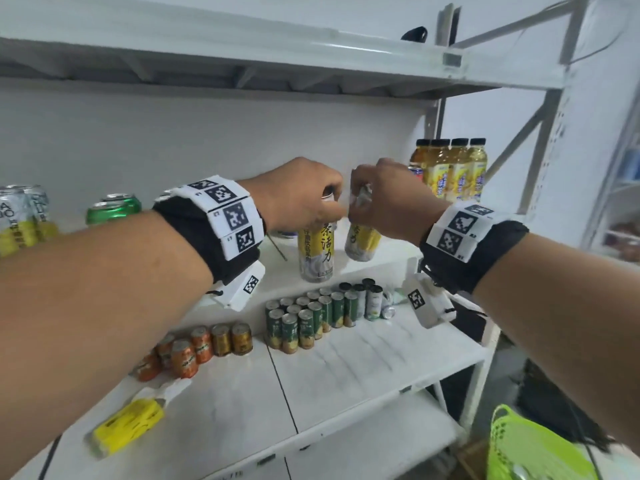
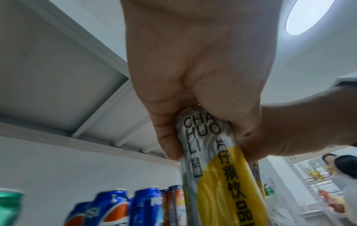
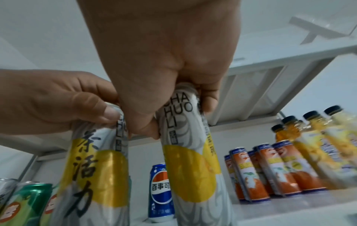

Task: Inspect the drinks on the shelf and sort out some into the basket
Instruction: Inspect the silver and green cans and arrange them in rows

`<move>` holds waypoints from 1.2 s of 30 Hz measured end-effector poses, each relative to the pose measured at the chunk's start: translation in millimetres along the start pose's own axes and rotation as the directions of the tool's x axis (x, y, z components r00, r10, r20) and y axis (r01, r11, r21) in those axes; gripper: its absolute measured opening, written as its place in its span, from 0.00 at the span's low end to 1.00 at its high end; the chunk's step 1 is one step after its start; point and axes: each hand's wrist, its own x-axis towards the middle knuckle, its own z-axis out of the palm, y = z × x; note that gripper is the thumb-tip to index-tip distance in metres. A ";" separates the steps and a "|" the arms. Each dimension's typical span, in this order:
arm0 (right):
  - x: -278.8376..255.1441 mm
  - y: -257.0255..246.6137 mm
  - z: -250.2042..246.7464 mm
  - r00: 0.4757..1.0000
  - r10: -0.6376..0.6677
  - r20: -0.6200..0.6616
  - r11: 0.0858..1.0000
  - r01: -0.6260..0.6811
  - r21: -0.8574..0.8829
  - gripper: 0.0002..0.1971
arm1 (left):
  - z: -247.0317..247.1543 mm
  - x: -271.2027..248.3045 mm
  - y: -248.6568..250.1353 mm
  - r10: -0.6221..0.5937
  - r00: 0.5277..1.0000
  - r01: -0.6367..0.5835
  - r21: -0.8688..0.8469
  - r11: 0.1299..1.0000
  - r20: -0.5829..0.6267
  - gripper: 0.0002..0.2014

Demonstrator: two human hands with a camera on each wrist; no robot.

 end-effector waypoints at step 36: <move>-294.3 498.0 141.3 0.609 0.466 0.642 0.857 -0.489 -0.159 0.15 | 545.0 203.1 305.0 0.219 0.777 -0.035 -0.307 0.951 0.591 0.15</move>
